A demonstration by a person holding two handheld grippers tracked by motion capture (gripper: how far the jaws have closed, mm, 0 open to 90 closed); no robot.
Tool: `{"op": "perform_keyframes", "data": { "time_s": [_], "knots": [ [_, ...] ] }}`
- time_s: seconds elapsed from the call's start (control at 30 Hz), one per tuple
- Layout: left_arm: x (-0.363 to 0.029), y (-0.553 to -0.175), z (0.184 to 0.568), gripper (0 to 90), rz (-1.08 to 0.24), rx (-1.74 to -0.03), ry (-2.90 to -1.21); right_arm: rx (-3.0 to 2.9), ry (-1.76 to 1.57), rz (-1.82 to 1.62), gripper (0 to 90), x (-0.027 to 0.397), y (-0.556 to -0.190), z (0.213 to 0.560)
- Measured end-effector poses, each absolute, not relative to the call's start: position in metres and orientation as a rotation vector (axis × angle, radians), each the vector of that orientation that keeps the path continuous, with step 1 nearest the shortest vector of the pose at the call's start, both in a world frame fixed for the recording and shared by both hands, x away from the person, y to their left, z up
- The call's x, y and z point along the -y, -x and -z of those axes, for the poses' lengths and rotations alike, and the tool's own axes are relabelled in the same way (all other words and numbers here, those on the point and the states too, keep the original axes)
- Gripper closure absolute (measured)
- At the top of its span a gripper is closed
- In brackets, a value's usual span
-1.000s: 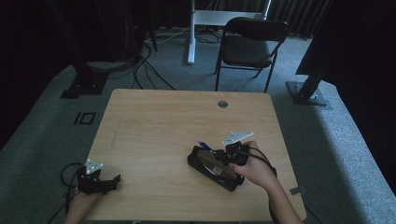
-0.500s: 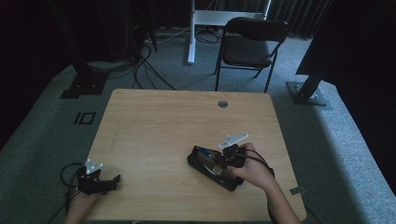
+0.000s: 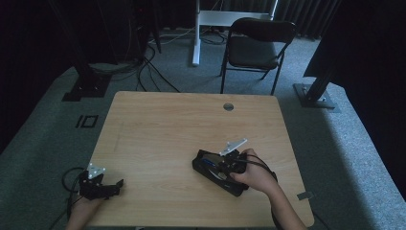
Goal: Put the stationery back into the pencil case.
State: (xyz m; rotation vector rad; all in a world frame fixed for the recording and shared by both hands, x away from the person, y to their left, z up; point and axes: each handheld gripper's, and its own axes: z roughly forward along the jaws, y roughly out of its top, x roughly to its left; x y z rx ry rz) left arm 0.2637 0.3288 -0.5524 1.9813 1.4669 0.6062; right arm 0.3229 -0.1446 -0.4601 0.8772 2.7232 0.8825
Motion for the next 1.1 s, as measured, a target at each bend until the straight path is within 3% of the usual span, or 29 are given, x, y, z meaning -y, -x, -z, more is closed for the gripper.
{"op": "perform_keyframes", "data": {
  "time_s": [1.1],
  "knots": [
    [-0.329,-0.264,0.552,0.2,-0.606,-1.466,-1.984,-2.785,-0.902,-0.767,78.7,0.122,-0.337,0.484]
  ]
}}
